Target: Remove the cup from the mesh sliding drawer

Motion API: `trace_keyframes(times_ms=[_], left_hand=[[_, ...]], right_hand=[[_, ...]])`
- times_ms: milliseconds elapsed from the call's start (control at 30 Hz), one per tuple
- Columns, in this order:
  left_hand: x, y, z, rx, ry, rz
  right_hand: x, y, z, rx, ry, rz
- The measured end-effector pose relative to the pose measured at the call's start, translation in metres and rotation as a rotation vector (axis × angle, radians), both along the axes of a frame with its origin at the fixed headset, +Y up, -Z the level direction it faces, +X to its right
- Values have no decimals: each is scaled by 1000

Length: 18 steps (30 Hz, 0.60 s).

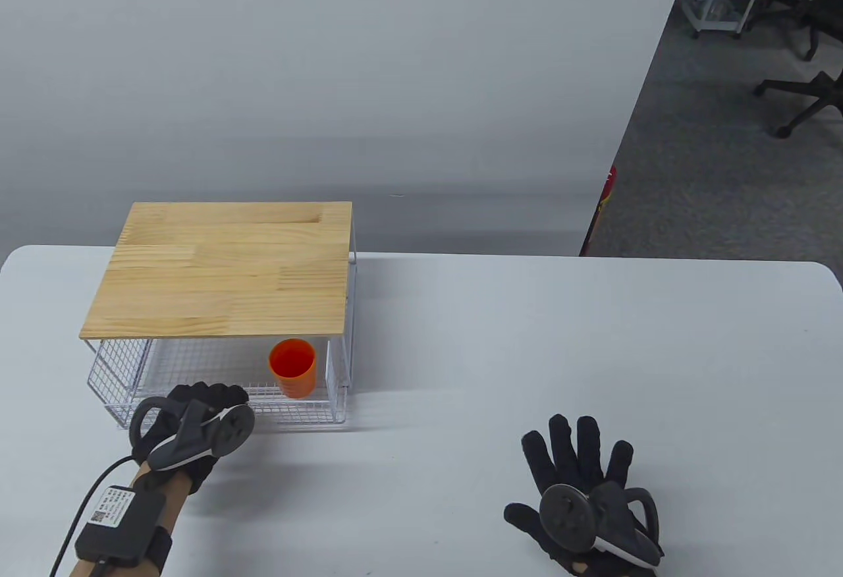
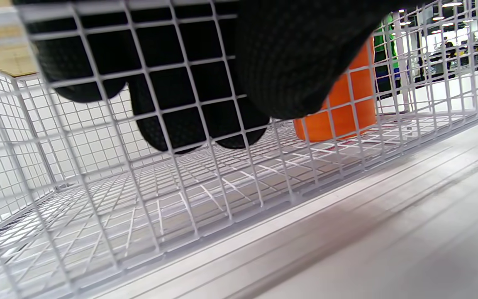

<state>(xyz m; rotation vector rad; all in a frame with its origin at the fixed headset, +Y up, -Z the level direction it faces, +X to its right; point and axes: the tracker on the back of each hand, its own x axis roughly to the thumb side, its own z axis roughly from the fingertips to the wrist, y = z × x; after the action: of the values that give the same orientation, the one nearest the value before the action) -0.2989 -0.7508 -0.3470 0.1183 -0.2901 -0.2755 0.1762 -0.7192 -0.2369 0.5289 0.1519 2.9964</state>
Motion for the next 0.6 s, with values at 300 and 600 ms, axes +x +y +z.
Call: trace_keyframes(times_ms=[300, 600], left_hand=[[0, -2, 10, 6, -11, -9], [0, -2, 20, 13, -24, -14]], right_hand=[[-1, -1, 0, -6, 1, 3], [-2, -1, 0, -7, 7, 3]])
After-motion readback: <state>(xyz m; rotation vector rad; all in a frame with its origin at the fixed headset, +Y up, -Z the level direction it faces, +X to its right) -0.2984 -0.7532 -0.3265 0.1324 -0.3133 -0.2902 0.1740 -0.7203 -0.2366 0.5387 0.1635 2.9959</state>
